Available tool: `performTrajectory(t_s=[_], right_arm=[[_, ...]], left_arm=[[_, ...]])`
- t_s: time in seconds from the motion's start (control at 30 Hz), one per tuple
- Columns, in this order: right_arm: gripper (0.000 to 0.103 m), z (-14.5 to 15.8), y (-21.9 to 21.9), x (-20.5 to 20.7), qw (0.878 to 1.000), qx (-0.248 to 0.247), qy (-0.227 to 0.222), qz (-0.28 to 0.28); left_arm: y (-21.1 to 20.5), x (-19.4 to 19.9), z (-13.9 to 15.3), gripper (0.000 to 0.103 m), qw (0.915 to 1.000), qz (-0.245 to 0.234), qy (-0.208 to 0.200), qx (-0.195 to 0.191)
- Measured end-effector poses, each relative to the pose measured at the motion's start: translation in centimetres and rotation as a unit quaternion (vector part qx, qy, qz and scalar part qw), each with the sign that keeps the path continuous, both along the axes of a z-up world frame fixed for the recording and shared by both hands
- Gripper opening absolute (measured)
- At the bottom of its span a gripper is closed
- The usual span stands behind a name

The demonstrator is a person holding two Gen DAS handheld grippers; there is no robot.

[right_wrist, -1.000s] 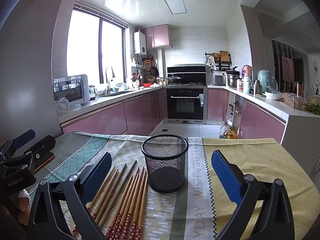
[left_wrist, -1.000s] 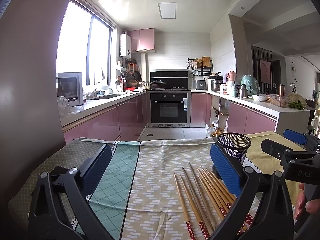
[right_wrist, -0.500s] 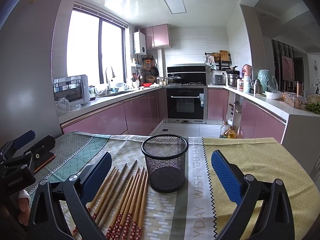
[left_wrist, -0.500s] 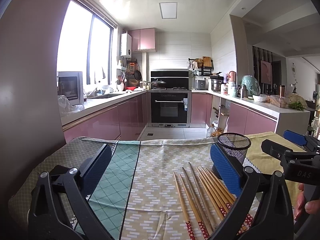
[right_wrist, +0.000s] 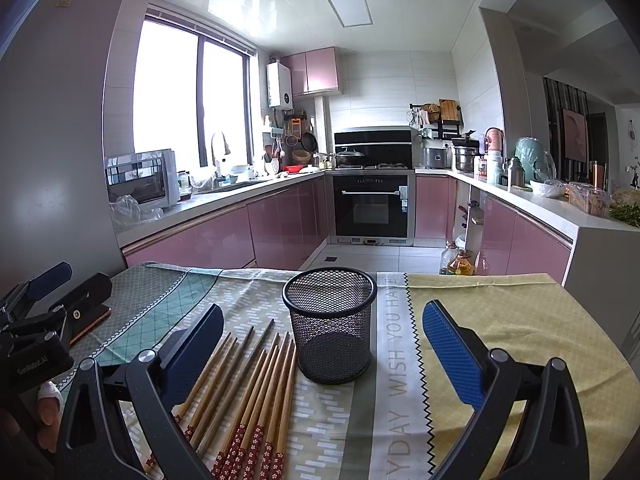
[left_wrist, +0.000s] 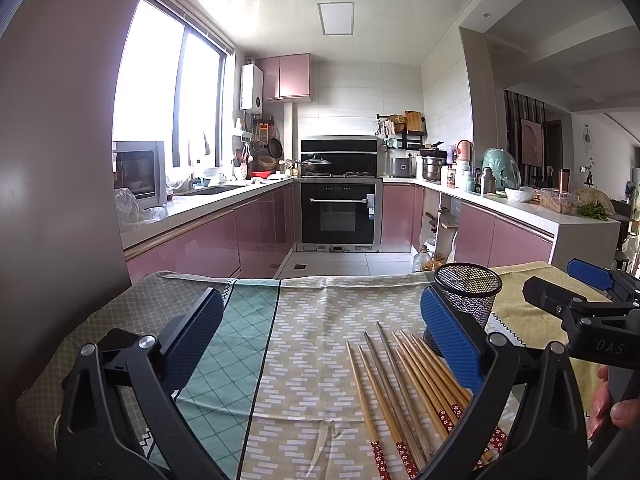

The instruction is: Organize utensils

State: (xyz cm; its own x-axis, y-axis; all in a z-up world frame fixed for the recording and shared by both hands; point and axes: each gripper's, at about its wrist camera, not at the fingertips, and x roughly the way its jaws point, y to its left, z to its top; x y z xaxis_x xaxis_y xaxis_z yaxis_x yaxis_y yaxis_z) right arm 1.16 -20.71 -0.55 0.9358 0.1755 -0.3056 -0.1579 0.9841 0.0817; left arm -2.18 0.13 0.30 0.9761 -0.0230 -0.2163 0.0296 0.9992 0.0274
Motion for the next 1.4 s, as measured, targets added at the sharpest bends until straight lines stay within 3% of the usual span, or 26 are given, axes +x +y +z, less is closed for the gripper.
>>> performTrajectory(t_s=[1.07, 1.23, 1.4], right_arm=[[0.097, -0.2, -0.3, 0.6, 1.000, 0.005, 0.014, 0.010], [0.097, -0.6, -0.3, 1.2, 0.999, 0.002, 0.035, 0.023], [0.097, -2.1, -0.3, 2.6, 0.995, -0.008, 0.090, 0.042]], left_arm=[[0.0, 0.9, -0.4, 0.097, 0.9998, -0.001, 0.018, 0.003], [0.0, 1.3, -0.7, 0.097, 0.9995, -0.005, 0.031, 0.007], [0.8, 3.1, -1.9, 0.096, 0.9961, -0.021, 0.085, 0.005]])
